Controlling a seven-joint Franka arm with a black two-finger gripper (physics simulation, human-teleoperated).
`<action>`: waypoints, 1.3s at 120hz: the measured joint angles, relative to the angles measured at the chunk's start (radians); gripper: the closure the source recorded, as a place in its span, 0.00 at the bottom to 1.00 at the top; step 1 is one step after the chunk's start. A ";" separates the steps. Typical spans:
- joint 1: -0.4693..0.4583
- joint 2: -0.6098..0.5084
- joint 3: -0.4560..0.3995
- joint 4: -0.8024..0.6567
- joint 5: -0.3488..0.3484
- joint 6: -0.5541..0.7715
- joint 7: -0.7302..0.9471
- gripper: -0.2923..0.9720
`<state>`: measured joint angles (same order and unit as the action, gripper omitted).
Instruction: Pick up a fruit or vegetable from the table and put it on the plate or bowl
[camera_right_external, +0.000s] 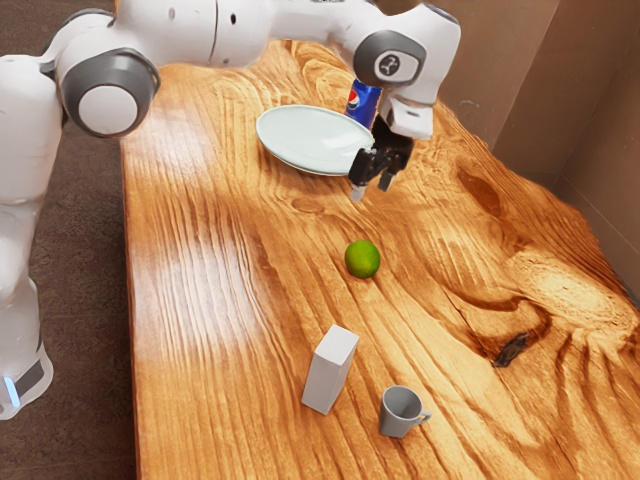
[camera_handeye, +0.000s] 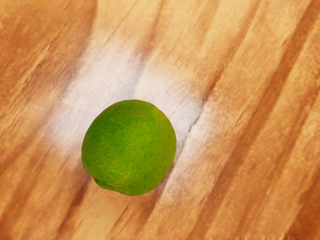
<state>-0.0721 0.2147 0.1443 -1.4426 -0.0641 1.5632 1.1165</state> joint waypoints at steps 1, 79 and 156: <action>0.000 -0.002 0.000 -0.004 0.001 0.003 0.007 0.25; -0.044 0.038 -0.010 -0.141 0.011 0.148 0.333 0.26; -0.035 0.096 -0.012 -0.181 0.010 0.242 0.436 0.24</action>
<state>-0.1069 0.3104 0.1323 -1.6234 -0.0544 1.8052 1.5524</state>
